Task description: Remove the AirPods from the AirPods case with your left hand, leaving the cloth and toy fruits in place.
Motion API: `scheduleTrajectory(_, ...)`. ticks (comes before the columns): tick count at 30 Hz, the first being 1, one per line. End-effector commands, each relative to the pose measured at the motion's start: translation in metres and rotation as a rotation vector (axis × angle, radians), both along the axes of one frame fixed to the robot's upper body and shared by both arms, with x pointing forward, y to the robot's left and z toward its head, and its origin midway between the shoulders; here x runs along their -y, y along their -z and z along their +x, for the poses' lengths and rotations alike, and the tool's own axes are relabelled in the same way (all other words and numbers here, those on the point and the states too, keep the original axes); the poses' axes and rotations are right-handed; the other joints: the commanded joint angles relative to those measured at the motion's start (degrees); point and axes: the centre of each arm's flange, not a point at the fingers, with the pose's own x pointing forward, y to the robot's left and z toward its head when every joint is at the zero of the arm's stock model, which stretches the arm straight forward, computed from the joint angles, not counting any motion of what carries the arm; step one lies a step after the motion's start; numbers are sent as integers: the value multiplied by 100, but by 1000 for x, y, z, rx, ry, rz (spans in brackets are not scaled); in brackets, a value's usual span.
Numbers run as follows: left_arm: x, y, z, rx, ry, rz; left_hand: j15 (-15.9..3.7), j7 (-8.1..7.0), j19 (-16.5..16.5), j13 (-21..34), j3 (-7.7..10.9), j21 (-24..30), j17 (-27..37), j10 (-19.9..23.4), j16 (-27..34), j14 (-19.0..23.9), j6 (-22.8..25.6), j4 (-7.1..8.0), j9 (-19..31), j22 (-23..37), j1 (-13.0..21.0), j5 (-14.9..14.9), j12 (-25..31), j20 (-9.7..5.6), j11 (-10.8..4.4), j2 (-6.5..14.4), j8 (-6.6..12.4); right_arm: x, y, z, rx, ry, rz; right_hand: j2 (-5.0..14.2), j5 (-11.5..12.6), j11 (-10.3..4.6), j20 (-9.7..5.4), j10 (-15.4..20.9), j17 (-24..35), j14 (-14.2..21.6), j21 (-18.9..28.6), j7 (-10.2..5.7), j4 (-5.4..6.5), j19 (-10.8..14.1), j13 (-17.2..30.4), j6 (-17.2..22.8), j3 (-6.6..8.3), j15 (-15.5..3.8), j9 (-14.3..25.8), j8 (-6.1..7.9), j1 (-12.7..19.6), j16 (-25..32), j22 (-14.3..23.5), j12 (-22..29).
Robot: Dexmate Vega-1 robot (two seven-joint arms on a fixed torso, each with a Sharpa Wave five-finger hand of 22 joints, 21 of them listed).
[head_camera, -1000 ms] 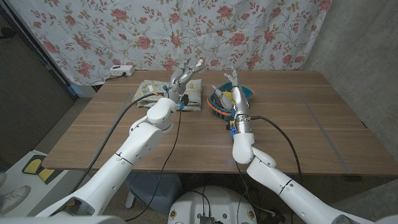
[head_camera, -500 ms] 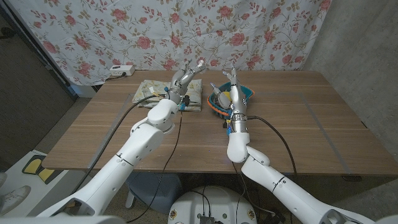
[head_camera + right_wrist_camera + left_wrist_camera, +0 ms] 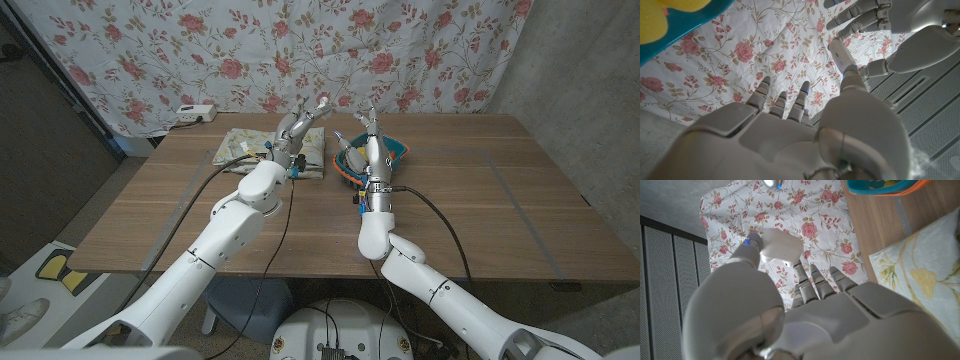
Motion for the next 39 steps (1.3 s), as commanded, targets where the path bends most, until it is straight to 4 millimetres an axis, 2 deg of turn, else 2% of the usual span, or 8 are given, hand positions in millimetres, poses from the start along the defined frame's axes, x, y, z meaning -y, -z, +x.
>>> scheduleTrajectory(1,3,2,1,8,13,-10,13,4,1,759,-22,5,-6,394,-17,9,-11,-6,-4,20,8,41,813,41,-388,80,-6,-11,0,1,33,18,-2,-54,0,20,8,34,12,47,18,35,24,14,45,-138,0,-478,8,35,-5,10,12,48)
scheduleTrajectory(16,8,12,1,-19,23,-10,19,3,-4,761,-31,5,-12,385,-19,0,-10,-12,-4,20,22,52,805,42,-390,91,-5,-30,-3,2,29,8,24,-71,1,43,17,-21,26,37,7,47,58,10,146,-147,-18,-443,9,20,-41,-14,13,122)
scheduleTrajectory(24,10,13,-1,-16,29,-13,16,3,-3,763,-41,7,-14,387,-18,-2,-9,-8,-4,20,19,57,804,42,-387,97,-5,-33,-5,3,33,38,28,-58,4,50,18,-17,32,33,0,53,60,-2,197,-140,-8,-442,9,20,-28,-24,14,171)
scheduleTrajectory(30,13,13,-1,-18,39,-8,21,0,-4,764,-45,8,-16,398,-17,-1,-11,-11,-4,20,22,61,806,41,-387,98,-5,-34,-7,4,31,68,30,-15,9,14,25,69,35,60,-2,61,26,-7,272,-132,44,-463,10,19,67,-29,14,281)
scheduleTrajectory(39,14,15,-2,-23,50,-17,21,8,-7,765,-50,8,-20,394,-16,4,-8,-14,-4,20,28,68,802,43,-390,101,-4,-35,-8,7,17,92,17,-2,13,29,24,-75,41,63,0,66,-22,2,382,-205,95,-455,12,-12,189,-48,13,332)
